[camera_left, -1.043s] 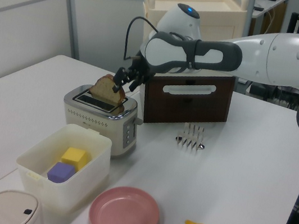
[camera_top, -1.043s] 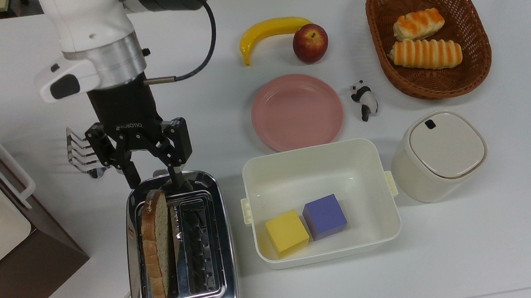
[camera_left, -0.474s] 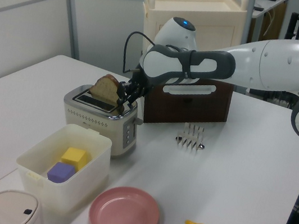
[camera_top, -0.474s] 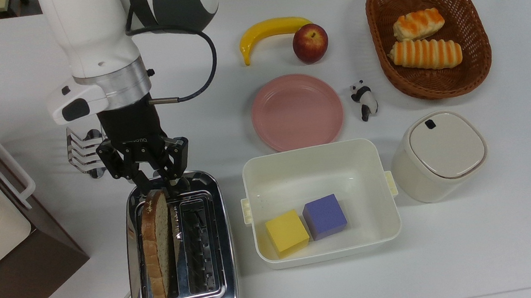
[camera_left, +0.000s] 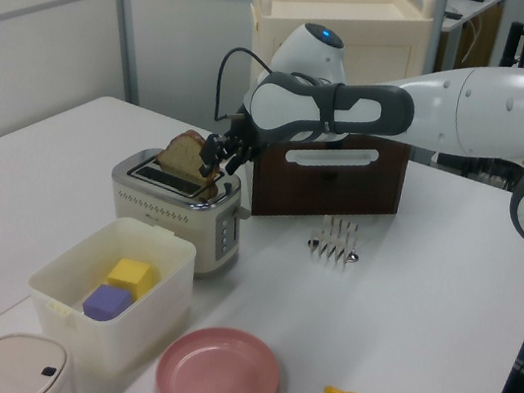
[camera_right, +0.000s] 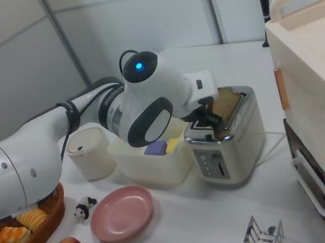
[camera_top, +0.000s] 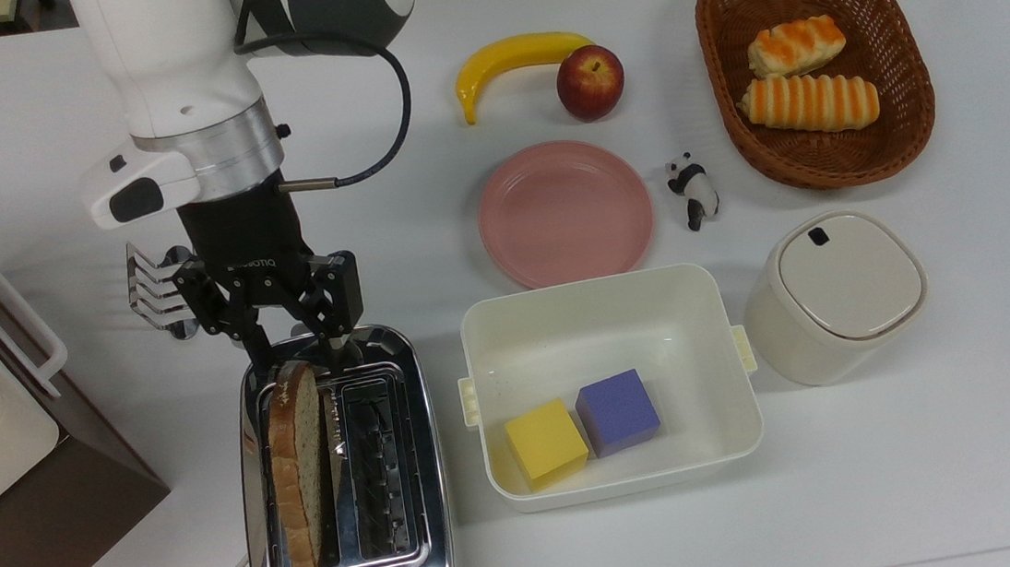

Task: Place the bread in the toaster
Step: 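Push the bread slice further down into the toaster slot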

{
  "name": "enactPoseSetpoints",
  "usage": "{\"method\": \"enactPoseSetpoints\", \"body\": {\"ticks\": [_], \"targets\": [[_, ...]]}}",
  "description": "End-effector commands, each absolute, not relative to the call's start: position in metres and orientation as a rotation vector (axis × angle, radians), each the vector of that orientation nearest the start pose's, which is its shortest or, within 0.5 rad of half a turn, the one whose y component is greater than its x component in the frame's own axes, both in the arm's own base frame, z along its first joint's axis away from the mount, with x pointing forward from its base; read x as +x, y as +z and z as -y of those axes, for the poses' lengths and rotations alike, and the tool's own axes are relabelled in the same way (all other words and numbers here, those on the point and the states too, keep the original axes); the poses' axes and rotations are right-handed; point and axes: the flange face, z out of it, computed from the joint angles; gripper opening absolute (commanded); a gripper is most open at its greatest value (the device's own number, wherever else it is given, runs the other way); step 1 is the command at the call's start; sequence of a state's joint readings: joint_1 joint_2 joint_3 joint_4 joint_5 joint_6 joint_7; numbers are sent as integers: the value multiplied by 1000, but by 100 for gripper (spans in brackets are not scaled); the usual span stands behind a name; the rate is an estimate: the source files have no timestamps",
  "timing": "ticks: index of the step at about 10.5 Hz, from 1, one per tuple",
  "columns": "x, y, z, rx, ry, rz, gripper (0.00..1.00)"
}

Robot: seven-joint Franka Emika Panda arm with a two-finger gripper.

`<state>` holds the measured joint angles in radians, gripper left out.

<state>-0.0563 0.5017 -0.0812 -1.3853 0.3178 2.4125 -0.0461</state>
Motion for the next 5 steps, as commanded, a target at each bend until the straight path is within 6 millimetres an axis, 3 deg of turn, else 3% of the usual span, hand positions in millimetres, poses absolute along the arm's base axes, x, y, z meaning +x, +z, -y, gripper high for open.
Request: {"method": "enactPoseSetpoints", "body": {"ticks": [1, 2, 3, 5], "targets": [[743, 493, 87, -2788, -975, -372, 65], [744, 495, 88, -2787, -1001, -367, 48], [743, 495, 89, -2787, -1002, -367, 38], [742, 499, 89, -2793, -1007, -345, 37]]}}
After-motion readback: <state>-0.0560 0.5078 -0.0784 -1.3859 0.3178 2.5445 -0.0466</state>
